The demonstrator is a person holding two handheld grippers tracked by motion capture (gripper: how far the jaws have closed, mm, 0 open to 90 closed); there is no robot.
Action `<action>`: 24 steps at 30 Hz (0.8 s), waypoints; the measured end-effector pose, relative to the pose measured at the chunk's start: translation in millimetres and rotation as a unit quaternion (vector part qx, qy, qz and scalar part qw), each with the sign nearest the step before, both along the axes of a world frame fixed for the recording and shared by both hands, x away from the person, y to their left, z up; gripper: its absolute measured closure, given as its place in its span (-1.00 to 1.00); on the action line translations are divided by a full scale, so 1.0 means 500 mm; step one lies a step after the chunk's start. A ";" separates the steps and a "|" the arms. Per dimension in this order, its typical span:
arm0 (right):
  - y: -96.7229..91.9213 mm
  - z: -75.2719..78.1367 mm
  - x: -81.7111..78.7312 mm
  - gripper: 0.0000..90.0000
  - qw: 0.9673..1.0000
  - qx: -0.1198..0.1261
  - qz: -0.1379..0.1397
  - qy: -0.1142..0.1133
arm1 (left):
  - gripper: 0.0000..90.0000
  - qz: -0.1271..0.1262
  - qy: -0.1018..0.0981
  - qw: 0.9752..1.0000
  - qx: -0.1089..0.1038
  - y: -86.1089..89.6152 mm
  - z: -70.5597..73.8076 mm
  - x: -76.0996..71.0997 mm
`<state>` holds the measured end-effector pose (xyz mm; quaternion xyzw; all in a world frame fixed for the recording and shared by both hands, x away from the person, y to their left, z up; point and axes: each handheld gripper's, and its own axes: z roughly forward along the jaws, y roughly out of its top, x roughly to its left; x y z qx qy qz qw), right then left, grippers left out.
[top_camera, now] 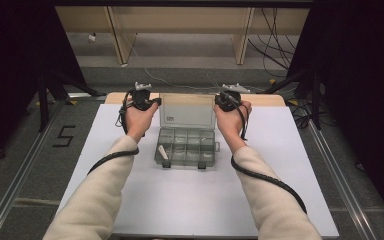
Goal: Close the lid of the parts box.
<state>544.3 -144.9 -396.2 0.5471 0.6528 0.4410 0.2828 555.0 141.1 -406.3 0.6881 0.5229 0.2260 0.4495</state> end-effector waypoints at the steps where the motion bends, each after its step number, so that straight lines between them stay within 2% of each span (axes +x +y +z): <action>1: 0.000 0.000 -0.001 0.95 1.000 -0.001 0.000 -0.002 | 0.95 0.002 -0.002 1.000 -0.005 -0.001 0.000 -0.002; 2: -0.001 0.000 -0.003 0.95 1.000 0.003 0.002 -0.005 | 0.95 0.001 -0.004 1.000 -0.003 -0.001 0.000 -0.004; 3: -0.002 0.001 -0.007 0.95 1.000 0.001 0.001 0.001 | 0.95 0.002 -0.006 1.000 -0.003 -0.001 0.000 -0.007; 4: -0.002 0.000 -0.009 0.95 1.000 0.002 0.005 -0.006 | 0.95 0.002 -0.008 1.000 -0.001 -0.001 0.001 -0.009; 8: -0.005 0.004 -0.019 0.95 1.000 -0.001 0.010 -0.006 | 0.95 0.000 -0.013 1.000 0.004 -0.001 0.003 -0.019; 10: -0.004 0.003 -0.022 0.95 1.000 0.001 0.011 -0.013 | 0.95 -0.002 -0.013 1.000 0.007 0.000 0.004 -0.023; 13: -0.006 0.004 -0.029 0.95 1.000 -0.002 0.013 -0.011 | 0.95 -0.002 -0.017 1.000 0.008 -0.001 0.004 -0.028; 15: -0.006 0.003 -0.031 0.95 1.000 -0.001 0.016 -0.019 | 0.95 -0.004 -0.019 1.000 0.012 0.000 0.005 -0.031; 16: -0.006 0.005 -0.034 0.95 1.000 -0.004 0.012 -0.012 | 0.95 -0.004 -0.019 1.000 0.013 0.000 0.006 -0.034; 19: -0.006 0.004 -0.037 0.95 1.000 0.001 0.018 -0.018 | 0.95 -0.006 -0.021 1.000 0.014 0.000 0.006 -0.037; 24: -0.007 0.005 -0.046 0.95 1.000 -0.004 0.018 -0.019 | 0.95 -0.006 -0.023 1.000 0.019 0.000 0.007 -0.043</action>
